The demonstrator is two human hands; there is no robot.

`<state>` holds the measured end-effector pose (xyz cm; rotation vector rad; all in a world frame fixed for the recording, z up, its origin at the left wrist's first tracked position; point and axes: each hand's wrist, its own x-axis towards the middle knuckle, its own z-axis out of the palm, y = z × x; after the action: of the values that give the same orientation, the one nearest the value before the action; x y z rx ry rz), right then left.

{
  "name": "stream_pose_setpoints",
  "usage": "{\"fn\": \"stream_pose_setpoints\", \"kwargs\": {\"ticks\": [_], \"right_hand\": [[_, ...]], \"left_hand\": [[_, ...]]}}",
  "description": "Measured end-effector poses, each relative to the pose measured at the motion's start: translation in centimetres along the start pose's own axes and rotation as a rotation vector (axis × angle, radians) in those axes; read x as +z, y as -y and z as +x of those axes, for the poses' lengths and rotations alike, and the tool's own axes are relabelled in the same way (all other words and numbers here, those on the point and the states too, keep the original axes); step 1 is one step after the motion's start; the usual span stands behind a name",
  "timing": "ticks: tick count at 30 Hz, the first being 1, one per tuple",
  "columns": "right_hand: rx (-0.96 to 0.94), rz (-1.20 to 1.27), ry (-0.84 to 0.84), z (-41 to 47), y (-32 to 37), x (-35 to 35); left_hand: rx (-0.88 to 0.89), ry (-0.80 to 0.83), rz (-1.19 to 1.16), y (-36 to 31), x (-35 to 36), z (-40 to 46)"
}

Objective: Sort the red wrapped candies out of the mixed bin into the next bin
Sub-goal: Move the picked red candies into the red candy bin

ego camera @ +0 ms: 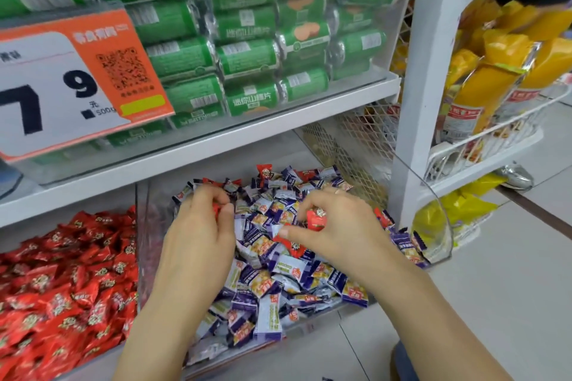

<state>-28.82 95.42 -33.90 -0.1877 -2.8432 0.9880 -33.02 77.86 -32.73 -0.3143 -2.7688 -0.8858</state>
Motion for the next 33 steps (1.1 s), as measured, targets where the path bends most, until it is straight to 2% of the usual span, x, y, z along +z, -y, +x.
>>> {"fn": "stream_pose_setpoints", "kwargs": {"ticks": [3,5,10,13,17,19,23,28,31,33], "right_hand": [[-0.011,-0.047,0.154,0.1,0.5,1.2],[-0.025,-0.062,0.157,0.0,0.6,1.4],[-0.101,-0.075,0.077,-0.7,-0.1,1.1],[-0.120,-0.057,-0.034,-1.0,-0.4,0.8],[-0.147,0.092,-0.206,-2.9,-0.4,-0.2],[-0.165,0.180,-0.231,-4.2,1.1,-0.1],[-0.220,0.323,-0.124,-5.9,7.3,3.1],[-0.333,0.186,-0.010,-4.1,15.7,8.5],[-0.369,0.069,0.174,-1.9,18.6,10.8],[-0.427,-0.055,0.278,-1.2,19.1,11.6]], "left_hand": [[0.007,-0.021,0.015,0.0,-0.4,-0.1],[0.014,-0.024,0.029,0.1,-0.6,-0.2],[0.041,-0.008,0.037,0.7,-1.0,-0.4],[0.088,-0.020,0.016,0.6,-1.5,-1.0],[0.189,-0.019,-0.065,0.5,-2.7,-3.7],[0.159,-0.085,-0.153,1.3,-4.3,-4.7],[0.041,-0.299,-0.319,4.5,-8.6,-5.2],[-0.208,-0.172,-0.133,11.6,-11.0,-6.0],[-0.385,-0.189,-0.338,14.4,-12.1,-5.6],[-0.375,-0.229,-0.447,15.0,-13.0,-5.3]]}}
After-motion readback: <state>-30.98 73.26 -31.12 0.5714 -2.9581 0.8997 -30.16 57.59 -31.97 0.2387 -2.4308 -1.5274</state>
